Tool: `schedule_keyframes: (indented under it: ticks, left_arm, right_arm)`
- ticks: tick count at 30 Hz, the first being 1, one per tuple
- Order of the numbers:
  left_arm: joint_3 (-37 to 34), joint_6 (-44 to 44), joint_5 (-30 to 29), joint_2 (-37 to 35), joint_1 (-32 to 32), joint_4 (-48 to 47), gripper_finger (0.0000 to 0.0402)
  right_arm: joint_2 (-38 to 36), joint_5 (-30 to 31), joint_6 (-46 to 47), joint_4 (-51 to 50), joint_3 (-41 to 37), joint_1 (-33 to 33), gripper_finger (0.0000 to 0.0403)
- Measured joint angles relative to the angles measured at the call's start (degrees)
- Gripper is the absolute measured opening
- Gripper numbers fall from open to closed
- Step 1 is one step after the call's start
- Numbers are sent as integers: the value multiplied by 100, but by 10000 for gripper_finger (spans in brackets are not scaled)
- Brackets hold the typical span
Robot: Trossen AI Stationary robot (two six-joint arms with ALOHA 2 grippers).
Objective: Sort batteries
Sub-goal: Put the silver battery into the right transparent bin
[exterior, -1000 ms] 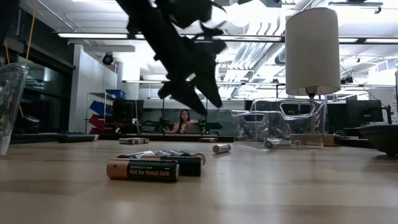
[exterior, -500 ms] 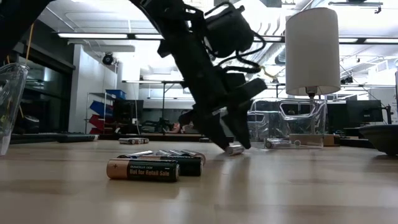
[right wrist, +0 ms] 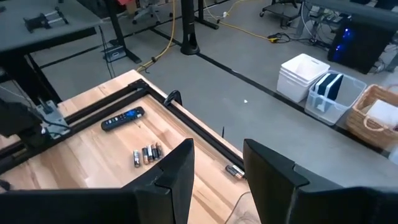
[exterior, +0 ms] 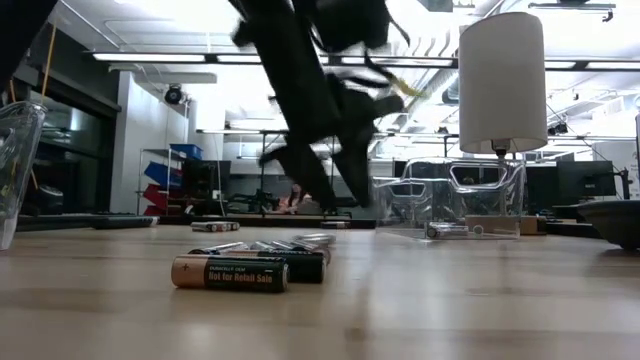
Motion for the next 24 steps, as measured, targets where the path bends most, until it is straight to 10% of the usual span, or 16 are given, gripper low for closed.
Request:
schedule_keyframes:
  ticks: [15, 24]
  left_arm:
    - [-53, -1113, -1154, -431, -472, -3758, 213]
    - [-2009, 218, -257, -1726, 804, -2527, 213]
  right_arm:
    - [0, -36, -427, -165, 0, 2, 134]
    - [0, -211, -427, -175, 0, 2, 134]
